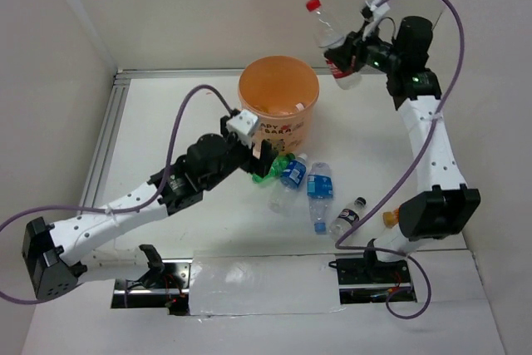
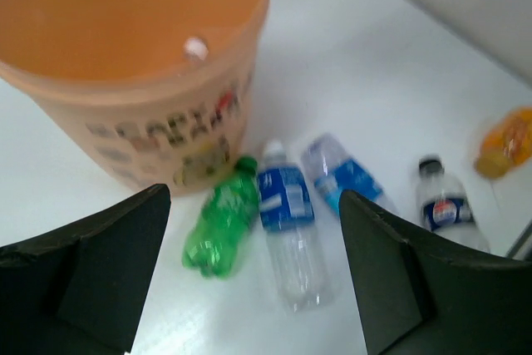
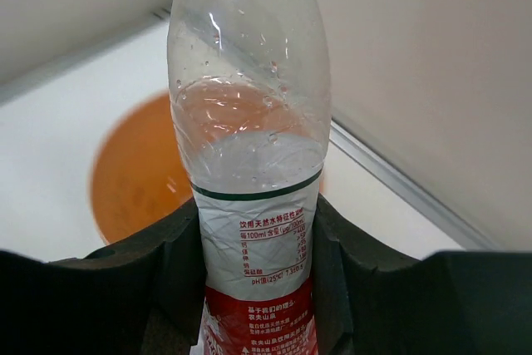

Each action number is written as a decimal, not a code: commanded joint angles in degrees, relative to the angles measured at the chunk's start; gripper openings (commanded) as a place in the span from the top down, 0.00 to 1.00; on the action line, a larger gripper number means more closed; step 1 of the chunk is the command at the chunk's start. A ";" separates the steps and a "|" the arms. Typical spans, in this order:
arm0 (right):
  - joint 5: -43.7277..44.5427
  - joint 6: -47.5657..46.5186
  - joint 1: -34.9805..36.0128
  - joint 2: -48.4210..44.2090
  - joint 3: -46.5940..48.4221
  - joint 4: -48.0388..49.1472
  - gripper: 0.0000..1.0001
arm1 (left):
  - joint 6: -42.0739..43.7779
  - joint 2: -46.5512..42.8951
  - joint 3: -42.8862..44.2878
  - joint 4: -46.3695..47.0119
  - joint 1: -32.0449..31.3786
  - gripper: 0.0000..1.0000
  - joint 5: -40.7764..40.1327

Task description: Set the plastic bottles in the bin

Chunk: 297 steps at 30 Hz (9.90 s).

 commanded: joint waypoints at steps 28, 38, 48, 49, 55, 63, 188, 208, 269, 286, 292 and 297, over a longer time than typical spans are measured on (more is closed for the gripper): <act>-3.97 -2.69 -16.05 -3.21 -20.31 -24.13 0.25 | -13.83 41.39 5.62 -1.06 -8.22 0.33 -9.96; 2.44 -8.33 -10.61 0.46 -30.01 -30.81 0.07 | -10.41 29.30 10.45 -1.68 -10.15 0.81 -5.92; 5.26 -4.65 -4.64 8.72 -32.74 -26.42 0.04 | 2.42 19.51 28.37 2.62 -6.56 0.75 -16.61; 5.26 -4.03 -4.10 9.43 -32.74 -26.41 0.04 | 3.56 20.38 29.34 3.93 -5.94 0.74 -18.03; 5.69 -0.78 2.22 14.70 -31.60 -23.69 0.01 | 5.16 29.07 38.65 6.95 2.40 0.53 -25.87; 15.09 4.49 7.94 16.47 -32.30 -20.79 0.01 | 1.29 41.74 50.17 -4.56 8.47 0.00 -26.40; -1.04 -76.17 -20.82 -16.58 -25.38 -35.94 0.75 | -57.70 35.33 9.23 1.67 -8.75 0.00 20.72; 4.20 -30.58 23.06 9.69 0.73 7.80 0.11 | -52.33 30.40 4.74 0.26 -8.75 0.00 15.97; -21.20 -45.34 -43.56 -7.53 -37.05 -44.17 0.90 | -23.60 33.85 44.20 -10.93 -1.47 1.00 -16.37; -0.29 -24.25 -26.51 -21.76 -44.25 -23.25 0.00 | -19.21 44.39 56.70 -9.86 11.82 0.00 -23.50; 10.62 -12.64 -27.03 -24.47 -44.16 -16.05 0.00 | -4.88 29.31 44.17 -3.79 6.73 0.00 -18.94; 7.90 -13.08 -29.67 -27.48 -46.36 -12.97 0.00 | -7.58 8.95 20.79 -0.73 6.11 0.00 -11.47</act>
